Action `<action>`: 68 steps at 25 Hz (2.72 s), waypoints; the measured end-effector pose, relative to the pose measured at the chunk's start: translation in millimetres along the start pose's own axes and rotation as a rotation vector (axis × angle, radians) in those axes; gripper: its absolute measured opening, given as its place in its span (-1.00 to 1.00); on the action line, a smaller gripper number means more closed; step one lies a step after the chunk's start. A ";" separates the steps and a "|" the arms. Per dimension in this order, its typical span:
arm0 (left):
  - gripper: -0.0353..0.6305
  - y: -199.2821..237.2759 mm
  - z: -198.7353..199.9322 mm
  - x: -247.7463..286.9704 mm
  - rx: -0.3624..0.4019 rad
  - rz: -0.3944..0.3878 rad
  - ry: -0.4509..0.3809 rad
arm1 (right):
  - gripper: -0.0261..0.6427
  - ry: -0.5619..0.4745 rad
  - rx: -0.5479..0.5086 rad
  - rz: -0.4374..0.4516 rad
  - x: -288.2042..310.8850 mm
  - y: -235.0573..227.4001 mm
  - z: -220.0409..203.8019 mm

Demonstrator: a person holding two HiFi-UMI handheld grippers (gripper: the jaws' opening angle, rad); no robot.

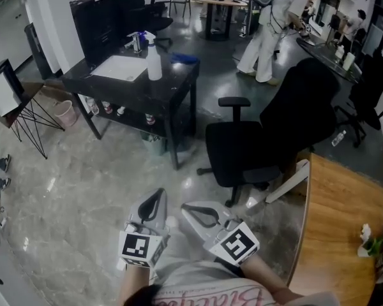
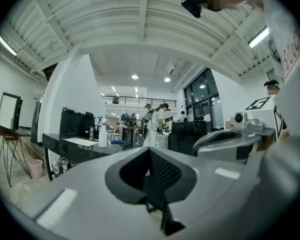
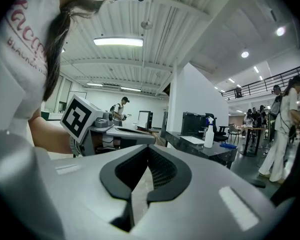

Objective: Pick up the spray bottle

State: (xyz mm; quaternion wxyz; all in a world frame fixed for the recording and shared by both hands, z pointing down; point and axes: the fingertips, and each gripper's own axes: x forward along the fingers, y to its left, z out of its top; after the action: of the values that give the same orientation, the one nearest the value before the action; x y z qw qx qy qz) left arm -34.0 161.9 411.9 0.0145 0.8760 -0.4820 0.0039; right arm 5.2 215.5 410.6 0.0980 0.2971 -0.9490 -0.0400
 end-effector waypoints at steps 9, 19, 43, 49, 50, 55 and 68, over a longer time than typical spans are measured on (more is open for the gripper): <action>-0.90 47.3 8.7 53.5 -0.027 0.031 -0.030 | -0.92 0.029 -0.038 0.067 54.4 -41.8 3.1; -0.90 115.2 16.9 99.8 -0.020 0.026 -0.024 | -0.92 0.030 -0.017 0.045 125.8 -95.7 13.9; -0.90 188.5 21.9 185.5 -0.037 -0.038 -0.056 | -0.91 0.017 0.040 -0.079 205.1 -183.1 14.6; -0.90 206.2 21.6 215.0 -0.030 -0.031 -0.015 | -0.92 -0.019 0.069 -0.124 227.5 -223.3 22.1; -0.90 209.4 20.1 220.9 -0.030 -0.031 -0.014 | -0.92 -0.024 0.091 -0.126 230.3 -230.2 22.2; -0.90 224.3 22.9 256.3 -0.017 -0.029 -0.039 | -0.92 -0.043 0.156 -0.134 242.2 -269.7 16.5; -0.53 281.1 8.5 373.8 -0.050 0.034 0.041 | -0.92 -0.036 0.155 -0.105 293.5 -381.1 13.0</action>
State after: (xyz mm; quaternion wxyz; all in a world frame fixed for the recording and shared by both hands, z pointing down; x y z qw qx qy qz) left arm -71.4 -304.4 417.3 0.0463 0.8667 -0.4965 0.0099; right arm -21.6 -264.7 394.5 0.0553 0.3522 -0.9340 0.0232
